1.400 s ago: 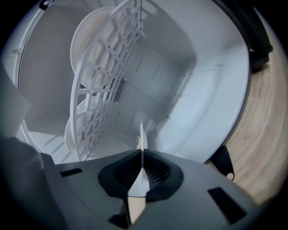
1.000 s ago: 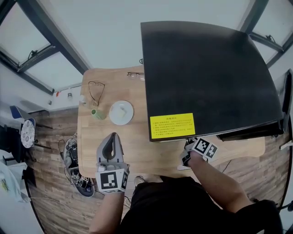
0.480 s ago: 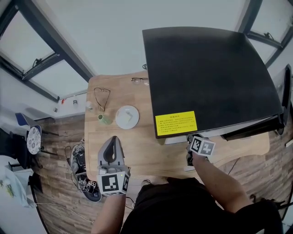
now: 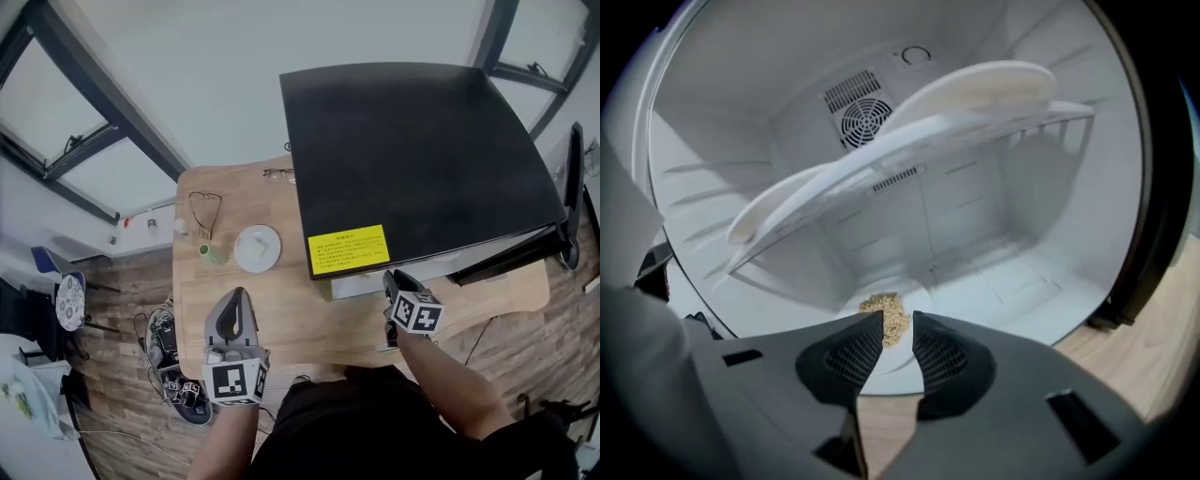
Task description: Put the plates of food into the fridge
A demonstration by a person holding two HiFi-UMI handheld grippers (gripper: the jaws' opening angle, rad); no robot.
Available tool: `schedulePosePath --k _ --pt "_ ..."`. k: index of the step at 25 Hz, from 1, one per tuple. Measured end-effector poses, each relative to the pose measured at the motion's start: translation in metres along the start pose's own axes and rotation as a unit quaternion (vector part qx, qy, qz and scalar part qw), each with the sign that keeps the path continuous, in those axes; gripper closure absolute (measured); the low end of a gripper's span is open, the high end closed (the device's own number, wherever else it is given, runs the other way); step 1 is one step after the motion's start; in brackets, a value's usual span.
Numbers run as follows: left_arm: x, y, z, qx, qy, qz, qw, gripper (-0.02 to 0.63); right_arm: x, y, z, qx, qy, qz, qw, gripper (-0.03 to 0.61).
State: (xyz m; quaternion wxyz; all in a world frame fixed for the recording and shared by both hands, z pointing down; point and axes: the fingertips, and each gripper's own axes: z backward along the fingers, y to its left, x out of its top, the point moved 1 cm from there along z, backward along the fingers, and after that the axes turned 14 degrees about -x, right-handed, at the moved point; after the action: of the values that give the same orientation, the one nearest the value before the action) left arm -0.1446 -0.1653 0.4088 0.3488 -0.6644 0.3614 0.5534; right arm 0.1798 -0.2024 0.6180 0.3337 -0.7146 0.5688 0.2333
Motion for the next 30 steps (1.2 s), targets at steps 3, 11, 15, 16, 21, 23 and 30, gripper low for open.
schedulePosePath --k 3,11,15,16,21,23,30 --pt "0.002 -0.009 -0.004 -0.015 -0.005 -0.004 0.9999 0.611 0.018 0.005 0.019 0.019 -0.043 0.019 0.999 0.485" --pt "0.013 -0.028 -0.005 -0.042 -0.015 -0.024 0.9987 0.611 0.06 0.003 0.084 0.044 -0.137 0.067 0.987 0.551" --pt "0.012 -0.037 -0.004 -0.053 -0.012 -0.035 0.9979 0.611 0.083 0.003 0.115 0.061 -0.176 0.08 0.979 0.555" --pt "0.01 -0.039 -0.004 -0.055 -0.01 -0.033 0.9979 0.611 0.088 0.003 0.121 0.068 -0.179 0.073 0.979 0.557" --pt "0.001 -0.048 -0.006 -0.062 -0.005 -0.021 0.9978 0.611 0.105 0.003 0.138 0.078 -0.195 0.079 0.974 0.557" --pt "-0.002 -0.053 -0.007 -0.066 -0.004 -0.016 0.9977 0.611 0.107 0.001 0.141 0.073 -0.198 0.085 0.974 0.557" --pt "0.003 -0.062 -0.014 -0.074 -0.007 -0.017 0.9971 0.611 0.109 -0.003 0.144 0.068 -0.203 0.098 0.972 0.557"
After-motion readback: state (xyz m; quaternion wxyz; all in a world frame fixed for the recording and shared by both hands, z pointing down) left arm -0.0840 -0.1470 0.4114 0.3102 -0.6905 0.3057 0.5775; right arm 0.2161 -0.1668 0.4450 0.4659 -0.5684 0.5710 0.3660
